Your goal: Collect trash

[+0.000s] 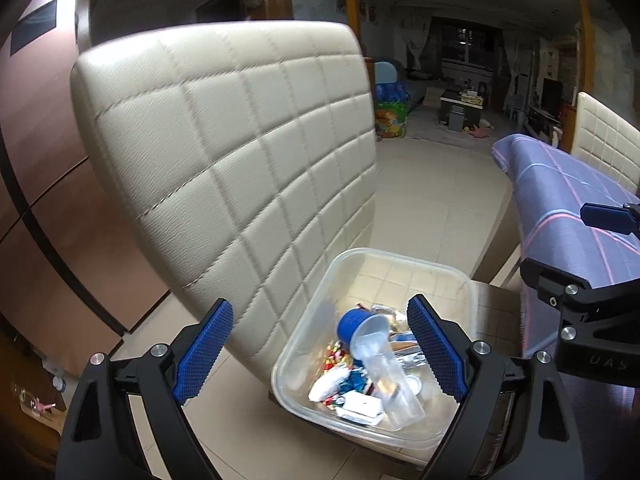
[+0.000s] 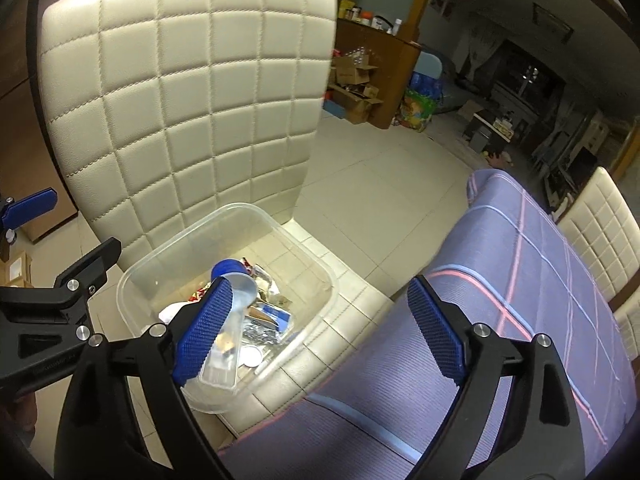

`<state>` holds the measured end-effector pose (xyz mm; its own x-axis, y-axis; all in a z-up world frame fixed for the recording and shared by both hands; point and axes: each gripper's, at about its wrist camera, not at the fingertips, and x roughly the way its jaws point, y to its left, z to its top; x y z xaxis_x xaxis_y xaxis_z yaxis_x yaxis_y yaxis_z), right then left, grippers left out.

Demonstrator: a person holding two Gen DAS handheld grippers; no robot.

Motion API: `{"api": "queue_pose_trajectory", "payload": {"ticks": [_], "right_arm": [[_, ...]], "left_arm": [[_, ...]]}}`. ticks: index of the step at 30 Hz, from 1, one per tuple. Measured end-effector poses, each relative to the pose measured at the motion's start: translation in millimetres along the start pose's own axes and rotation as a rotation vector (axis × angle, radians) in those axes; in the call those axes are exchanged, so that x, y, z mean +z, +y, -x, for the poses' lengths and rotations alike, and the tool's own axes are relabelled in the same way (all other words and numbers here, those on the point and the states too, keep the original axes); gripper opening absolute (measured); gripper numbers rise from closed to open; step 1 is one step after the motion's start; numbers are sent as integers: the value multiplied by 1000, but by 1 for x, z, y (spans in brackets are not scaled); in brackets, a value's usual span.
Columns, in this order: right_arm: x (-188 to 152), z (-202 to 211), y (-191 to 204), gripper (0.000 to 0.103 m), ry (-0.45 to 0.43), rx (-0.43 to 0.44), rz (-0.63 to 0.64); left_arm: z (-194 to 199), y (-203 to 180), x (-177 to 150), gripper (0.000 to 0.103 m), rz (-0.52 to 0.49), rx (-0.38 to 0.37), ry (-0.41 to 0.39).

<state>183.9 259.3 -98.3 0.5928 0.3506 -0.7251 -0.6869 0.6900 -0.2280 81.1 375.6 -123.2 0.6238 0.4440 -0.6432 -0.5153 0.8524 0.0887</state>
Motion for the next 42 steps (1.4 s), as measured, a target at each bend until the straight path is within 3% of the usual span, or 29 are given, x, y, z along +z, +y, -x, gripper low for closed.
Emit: {"api": "queue_pose_trajectory", "payload": {"ticks": [10, 15, 25, 34, 42], "right_arm": [[-26, 43, -49, 91, -51, -76, -63], [-51, 72, -85, 93, -67, -103, -146], [-112, 139, -149, 98, -119, -217, -320], [-150, 192, -169, 99, -173, -347, -386], [-161, 229, -171, 99, -246, -389, -399]], "left_arm": [[38, -46, 15, 87, -23, -63, -52], [60, -75, 16, 87, -9, -101, -67], [99, -146, 4, 87, -85, -211, -91], [140, -187, -7, 87, -142, -283, -128], [167, -198, -8, 87, -167, -299, -175]]}}
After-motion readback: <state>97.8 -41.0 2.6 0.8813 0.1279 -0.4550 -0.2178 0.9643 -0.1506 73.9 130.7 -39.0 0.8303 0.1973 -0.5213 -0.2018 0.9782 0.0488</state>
